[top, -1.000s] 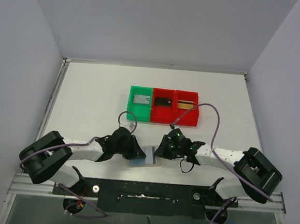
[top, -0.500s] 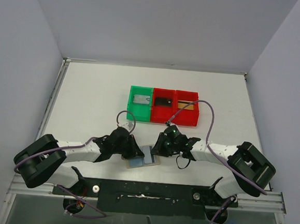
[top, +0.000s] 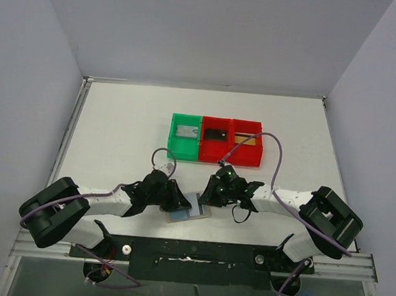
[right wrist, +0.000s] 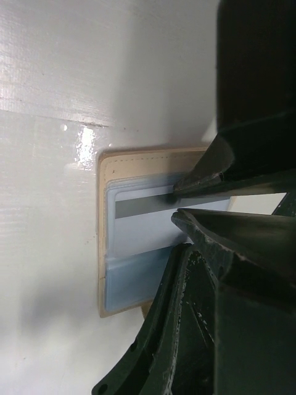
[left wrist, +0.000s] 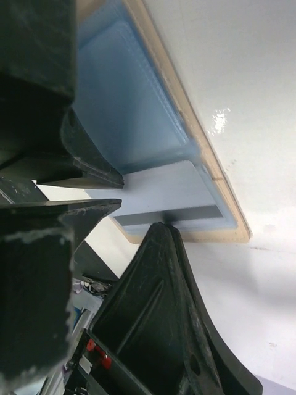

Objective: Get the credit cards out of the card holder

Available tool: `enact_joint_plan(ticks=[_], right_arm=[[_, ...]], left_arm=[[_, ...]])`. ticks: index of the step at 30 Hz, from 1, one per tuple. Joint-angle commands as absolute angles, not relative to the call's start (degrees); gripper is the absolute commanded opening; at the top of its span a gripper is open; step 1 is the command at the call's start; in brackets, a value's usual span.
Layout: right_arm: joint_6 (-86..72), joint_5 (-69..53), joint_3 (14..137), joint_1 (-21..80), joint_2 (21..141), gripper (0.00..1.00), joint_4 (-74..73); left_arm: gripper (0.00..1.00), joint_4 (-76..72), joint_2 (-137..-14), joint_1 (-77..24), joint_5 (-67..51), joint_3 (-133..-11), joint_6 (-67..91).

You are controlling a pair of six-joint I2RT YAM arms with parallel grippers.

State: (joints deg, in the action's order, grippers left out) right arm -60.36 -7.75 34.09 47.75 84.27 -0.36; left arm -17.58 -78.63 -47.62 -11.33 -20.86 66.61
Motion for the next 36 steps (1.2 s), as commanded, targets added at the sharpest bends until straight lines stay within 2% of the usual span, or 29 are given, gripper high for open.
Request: enact_joint_plan(ticks=[1, 5, 8, 11, 23, 25, 30, 36], right_arm=[[-59.9, -6.1, 33.8, 48.5, 85.9, 0.17, -2.9], [-60.2, -6.2, 33.6, 48.5, 85.9, 0.17, -2.8], [-60.3, -6.2, 33.5, 48.4, 86.0, 0.17, -2.7], [-60.4, -6.4, 33.5, 48.4, 86.1, 0.17, -2.6], [-60.4, -7.7, 33.4, 48.4, 87.8, 0.15, -1.5], [-60.4, -7.9, 33.5, 48.4, 88.0, 0.15, -1.3], [-60.7, -7.8, 33.4, 48.4, 88.2, 0.15, -1.2], [-61.1, -7.7, 33.5, 48.3, 88.7, 0.14, -0.9]], left_arm=[[0.10, -27.1, -78.9, -47.2, -12.7, -17.8, 70.9], [0.10, -25.8, -78.1, -47.0, -12.3, -17.3, 71.3], [0.20, -22.4, -74.8, -47.0, -9.8, -16.8, 71.2], [0.25, -20.5, -72.6, -47.0, -8.0, -16.2, 71.4], [0.26, -25.8, -76.9, -47.3, -8.7, -14.7, 73.9], [0.24, -27.0, -76.5, -47.2, -8.1, -13.7, 74.9], [0.12, -30.0, -77.2, -47.3, -7.7, -13.7, 74.6], [0.08, -34.3, -78.6, -47.3, -8.2, -13.2, 74.9]])
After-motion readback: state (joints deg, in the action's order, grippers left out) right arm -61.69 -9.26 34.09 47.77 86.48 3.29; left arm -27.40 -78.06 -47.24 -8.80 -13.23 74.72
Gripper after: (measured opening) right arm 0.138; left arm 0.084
